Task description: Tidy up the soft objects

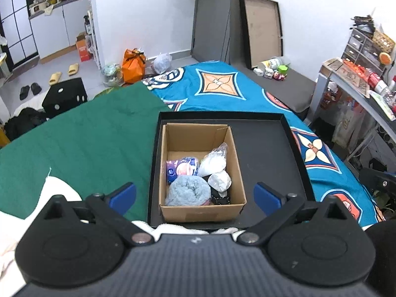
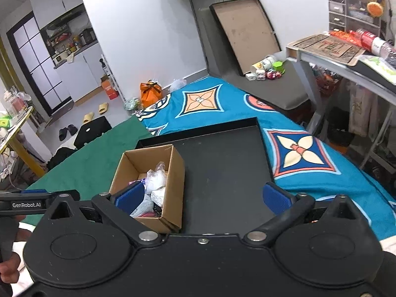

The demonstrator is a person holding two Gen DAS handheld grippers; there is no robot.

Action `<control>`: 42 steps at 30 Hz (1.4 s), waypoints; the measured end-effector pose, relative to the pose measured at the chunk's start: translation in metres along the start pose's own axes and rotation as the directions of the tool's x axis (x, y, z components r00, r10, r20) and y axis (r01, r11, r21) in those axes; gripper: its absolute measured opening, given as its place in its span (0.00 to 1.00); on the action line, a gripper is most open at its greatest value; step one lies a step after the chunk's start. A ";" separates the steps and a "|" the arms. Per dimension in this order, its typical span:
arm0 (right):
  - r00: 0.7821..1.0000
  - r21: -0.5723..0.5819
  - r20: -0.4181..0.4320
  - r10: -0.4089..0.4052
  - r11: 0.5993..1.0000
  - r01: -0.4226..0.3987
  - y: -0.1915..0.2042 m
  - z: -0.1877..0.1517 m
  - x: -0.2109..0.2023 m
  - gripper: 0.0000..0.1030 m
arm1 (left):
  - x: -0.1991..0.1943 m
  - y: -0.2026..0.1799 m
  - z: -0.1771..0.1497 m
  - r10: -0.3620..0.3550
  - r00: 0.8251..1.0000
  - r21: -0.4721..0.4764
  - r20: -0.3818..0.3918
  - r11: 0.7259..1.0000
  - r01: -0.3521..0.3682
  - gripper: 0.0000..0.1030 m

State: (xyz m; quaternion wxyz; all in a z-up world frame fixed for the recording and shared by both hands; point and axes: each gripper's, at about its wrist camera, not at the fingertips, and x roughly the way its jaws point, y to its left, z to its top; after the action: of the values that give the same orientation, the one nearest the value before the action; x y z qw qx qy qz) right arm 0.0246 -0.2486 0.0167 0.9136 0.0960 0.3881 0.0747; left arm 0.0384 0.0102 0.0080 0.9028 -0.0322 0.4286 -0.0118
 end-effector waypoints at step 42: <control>0.997 -0.010 0.009 -0.076 0.997 0.077 0.018 -0.049 -0.068 1.00 | -0.084 -0.008 -0.044 0.000 0.996 0.060 0.092 0.998 -0.006 0.98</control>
State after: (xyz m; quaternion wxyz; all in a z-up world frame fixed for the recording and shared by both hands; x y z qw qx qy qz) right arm -0.0585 -0.2396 0.0351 0.9179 0.0765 0.3871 0.0413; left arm -0.0484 0.0041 0.0460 0.9222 -0.0048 0.3860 -0.0218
